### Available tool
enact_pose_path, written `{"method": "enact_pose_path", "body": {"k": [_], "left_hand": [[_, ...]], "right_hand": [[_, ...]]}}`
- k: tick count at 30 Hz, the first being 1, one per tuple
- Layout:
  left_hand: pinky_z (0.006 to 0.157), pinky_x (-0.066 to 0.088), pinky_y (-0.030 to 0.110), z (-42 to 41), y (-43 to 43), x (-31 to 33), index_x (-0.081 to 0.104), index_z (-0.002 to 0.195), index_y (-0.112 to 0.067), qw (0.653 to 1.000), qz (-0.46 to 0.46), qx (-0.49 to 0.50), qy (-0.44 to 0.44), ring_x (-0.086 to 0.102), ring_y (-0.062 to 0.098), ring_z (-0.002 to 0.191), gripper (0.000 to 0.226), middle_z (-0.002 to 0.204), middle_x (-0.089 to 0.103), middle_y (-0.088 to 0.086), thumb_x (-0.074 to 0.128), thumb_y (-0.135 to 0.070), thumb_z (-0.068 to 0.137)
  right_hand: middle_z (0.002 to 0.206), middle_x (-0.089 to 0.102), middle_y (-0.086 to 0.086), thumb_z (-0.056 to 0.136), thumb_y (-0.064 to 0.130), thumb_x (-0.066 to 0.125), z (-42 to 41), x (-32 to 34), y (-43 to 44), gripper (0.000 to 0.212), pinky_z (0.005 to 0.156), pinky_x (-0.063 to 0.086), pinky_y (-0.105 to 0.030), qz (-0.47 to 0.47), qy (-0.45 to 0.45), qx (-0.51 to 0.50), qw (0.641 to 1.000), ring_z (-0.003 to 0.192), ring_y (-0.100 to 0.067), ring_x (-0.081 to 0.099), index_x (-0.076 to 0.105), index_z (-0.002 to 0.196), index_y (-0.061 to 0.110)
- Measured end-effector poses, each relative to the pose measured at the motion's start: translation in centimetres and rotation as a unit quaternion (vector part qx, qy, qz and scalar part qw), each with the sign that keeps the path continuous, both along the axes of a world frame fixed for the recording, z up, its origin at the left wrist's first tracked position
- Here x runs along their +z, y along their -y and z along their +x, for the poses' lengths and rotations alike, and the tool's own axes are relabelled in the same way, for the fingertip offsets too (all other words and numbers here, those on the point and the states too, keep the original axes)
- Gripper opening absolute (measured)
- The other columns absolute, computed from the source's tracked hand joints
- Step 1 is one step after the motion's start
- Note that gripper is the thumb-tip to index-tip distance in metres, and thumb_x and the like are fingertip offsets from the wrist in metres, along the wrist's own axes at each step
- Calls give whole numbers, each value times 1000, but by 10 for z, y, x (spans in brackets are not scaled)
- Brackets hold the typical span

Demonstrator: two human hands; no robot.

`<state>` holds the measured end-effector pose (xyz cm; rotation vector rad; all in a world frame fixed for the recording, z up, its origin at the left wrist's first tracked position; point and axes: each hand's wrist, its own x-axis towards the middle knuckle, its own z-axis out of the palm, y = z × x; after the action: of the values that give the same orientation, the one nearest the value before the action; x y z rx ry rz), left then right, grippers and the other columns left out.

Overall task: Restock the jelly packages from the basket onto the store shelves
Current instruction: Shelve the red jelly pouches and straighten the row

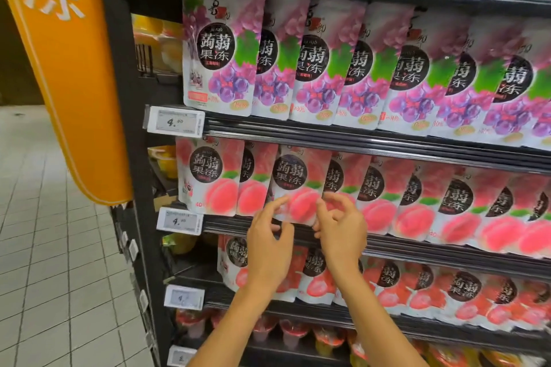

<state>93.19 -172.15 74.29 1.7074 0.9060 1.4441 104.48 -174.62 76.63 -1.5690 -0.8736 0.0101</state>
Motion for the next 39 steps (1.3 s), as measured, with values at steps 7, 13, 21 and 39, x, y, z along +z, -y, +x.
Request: {"method": "enact_pose_path", "body": {"k": [7, 13, 21, 39], "left_hand": [[87, 46, 12, -32, -20, -1, 57, 128, -32, 997, 28, 51, 42, 52, 3, 121, 48, 131, 56, -20, 55, -1, 90], [82, 46, 8, -50, -29, -5, 57, 126, -39, 999, 23, 25, 26, 55, -1, 112, 50, 133, 55, -18, 54, -5, 90], [92, 51, 23, -44, -22, -6, 56, 131, -30, 1000, 30, -9, 3, 51, 0, 122, 48, 134, 54, -17, 53, -3, 91], [106, 45, 47, -106, -58, 0, 59, 130, -29, 994, 41, 89, 43, 45, 8, 132, 39, 136, 53, -16, 55, -10, 96]], "right_hand": [[51, 64, 9, 92, 40, 62, -40, 6, -18, 15, 60, 53, -33, -16, 99, 52, 994, 52, -7, 63, 64, 105, 33], [50, 66, 5, 95, 43, 56, -67, 9, -39, 19, 59, 57, -35, -70, 34, 91, 993, 48, -9, 64, 63, 77, 41], [53, 66, 6, 95, 46, 51, -53, -1, -36, 26, 65, 55, -32, -81, 22, 4, 996, 61, -10, 66, 72, 93, 31], [50, 65, 5, 96, 49, 53, -112, 8, -73, 23, 68, 57, -36, -82, 39, 107, 990, 61, -10, 68, 69, 98, 33]]}}
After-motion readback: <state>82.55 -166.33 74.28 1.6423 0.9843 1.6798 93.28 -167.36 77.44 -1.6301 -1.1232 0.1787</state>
